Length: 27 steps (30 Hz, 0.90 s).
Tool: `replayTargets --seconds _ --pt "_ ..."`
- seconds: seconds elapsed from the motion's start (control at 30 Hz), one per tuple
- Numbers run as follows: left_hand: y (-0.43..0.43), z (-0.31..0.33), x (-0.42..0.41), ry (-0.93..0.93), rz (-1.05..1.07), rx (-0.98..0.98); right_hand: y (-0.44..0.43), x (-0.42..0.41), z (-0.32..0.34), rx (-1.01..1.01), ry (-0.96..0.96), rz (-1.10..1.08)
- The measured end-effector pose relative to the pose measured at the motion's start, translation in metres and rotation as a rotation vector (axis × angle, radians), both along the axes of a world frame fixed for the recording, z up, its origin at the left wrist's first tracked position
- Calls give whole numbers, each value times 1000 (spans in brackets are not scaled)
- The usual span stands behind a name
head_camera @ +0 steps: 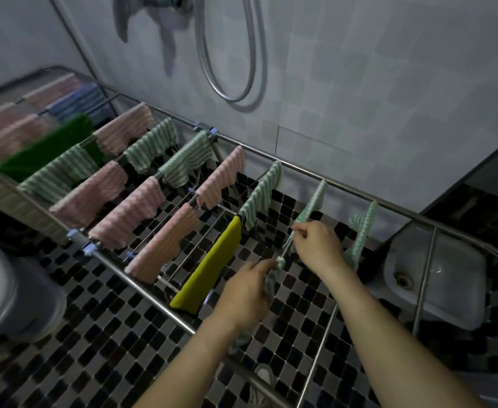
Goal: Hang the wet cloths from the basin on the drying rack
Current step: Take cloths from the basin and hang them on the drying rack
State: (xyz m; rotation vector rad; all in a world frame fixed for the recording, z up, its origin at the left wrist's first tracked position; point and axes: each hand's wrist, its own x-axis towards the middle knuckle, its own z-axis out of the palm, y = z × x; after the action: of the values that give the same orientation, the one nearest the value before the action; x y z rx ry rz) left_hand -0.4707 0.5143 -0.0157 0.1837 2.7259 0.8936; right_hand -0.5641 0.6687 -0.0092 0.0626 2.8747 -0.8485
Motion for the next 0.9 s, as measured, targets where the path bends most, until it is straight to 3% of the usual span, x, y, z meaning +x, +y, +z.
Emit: replayTargets --seconds 0.17,0.43,0.57,0.87,0.9 --pt "-4 4 5 -25 0 62 -9 5 8 123 -43 22" --pt "-72 32 42 200 388 281 -79 34 46 -280 -37 233" --pt "-111 44 67 216 597 469 -122 54 62 -394 -46 328" --pt "-225 61 177 287 912 376 -276 137 86 -456 -113 679" --pt "-254 57 211 318 1025 349 -317 163 87 -452 -155 785"
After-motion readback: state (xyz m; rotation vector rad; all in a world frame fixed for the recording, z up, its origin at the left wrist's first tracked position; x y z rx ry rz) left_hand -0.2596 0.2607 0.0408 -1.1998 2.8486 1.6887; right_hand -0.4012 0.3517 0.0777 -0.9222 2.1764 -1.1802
